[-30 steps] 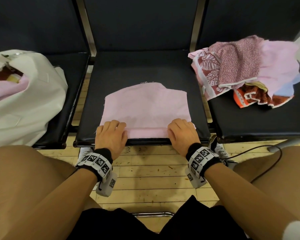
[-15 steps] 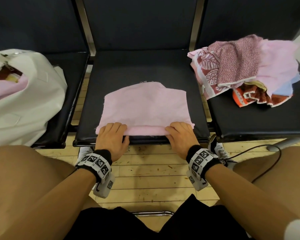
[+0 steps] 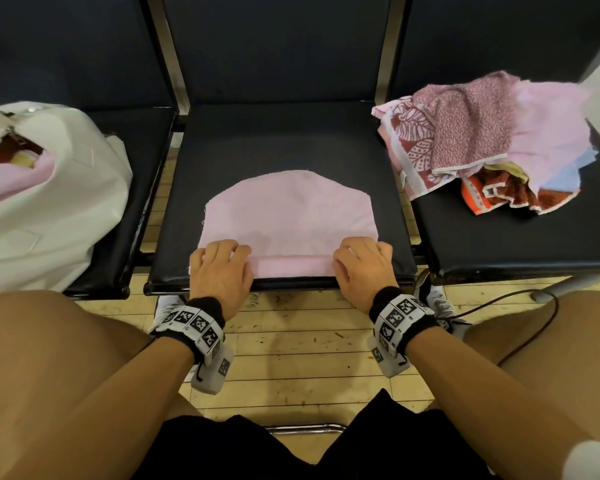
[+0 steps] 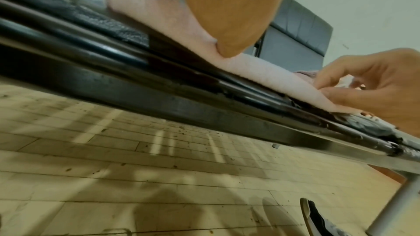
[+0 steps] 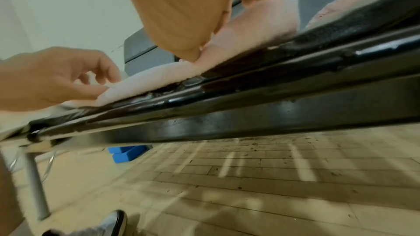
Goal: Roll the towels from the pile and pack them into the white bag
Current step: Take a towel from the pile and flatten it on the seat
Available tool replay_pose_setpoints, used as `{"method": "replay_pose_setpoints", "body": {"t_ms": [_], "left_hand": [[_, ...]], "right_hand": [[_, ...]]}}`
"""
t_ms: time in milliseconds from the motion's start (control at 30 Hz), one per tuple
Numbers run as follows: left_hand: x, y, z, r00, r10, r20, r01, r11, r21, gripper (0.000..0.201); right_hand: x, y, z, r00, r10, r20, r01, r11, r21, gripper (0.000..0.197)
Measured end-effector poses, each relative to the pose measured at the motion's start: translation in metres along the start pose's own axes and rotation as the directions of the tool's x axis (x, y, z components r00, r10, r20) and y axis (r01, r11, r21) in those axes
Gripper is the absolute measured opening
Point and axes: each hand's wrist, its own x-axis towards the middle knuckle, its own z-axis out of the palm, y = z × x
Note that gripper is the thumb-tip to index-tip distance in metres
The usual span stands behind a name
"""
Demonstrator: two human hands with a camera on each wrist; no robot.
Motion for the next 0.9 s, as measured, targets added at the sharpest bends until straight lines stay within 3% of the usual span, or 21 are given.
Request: {"method": "replay_pose_setpoints", "body": {"t_ms": [67, 167, 300, 400, 567, 767, 900], "left_hand": [[0.001, 0.001, 0.003, 0.997, 0.067, -0.031, -0.066, 0.998, 0.023, 0.029], [0.000, -0.001, 0.007, 0.990, 0.138, -0.007, -0.138, 0.990, 0.003, 0.038], [-0.003, 0.000, 0.004, 0.996, 0.093, 0.017, -0.092, 0.994, -0.051, 0.012], [-0.006, -0.001, 0.005, 0.993, 0.118, 0.029, -0.115, 0.989, -0.090, 0.030], [-0.007, -0.003, 0.005, 0.995, 0.092, -0.042, -0.094, 0.993, -0.064, 0.038], [-0.003, -0.004, 0.004, 0.992, 0.026, 0.120, -0.024, 1.000, -0.019, 0.044], [-0.002, -0.003, 0.004, 0.994, 0.002, 0.108, 0.003, 0.999, -0.043, 0.042]], "right_hand": [[0.000, -0.002, 0.005, 0.999, -0.040, -0.016, 0.039, 0.996, -0.080, 0.014], [-0.003, -0.007, 0.008, 0.995, -0.059, 0.078, 0.064, 0.996, -0.063, 0.022], [-0.007, -0.011, 0.004, 0.991, -0.010, 0.132, 0.011, 1.000, -0.004, 0.013], [-0.006, -0.008, 0.005, 0.994, -0.019, 0.111, 0.018, 1.000, 0.009, 0.018], [-0.004, 0.001, 0.007, 0.999, -0.005, 0.053, 0.006, 1.000, -0.008, 0.024], [-0.001, -0.004, -0.001, 0.996, 0.048, 0.081, -0.051, 0.998, 0.043, 0.031], [-0.001, 0.000, -0.001, 1.000, 0.021, 0.006, -0.021, 0.996, 0.088, 0.014]]}}
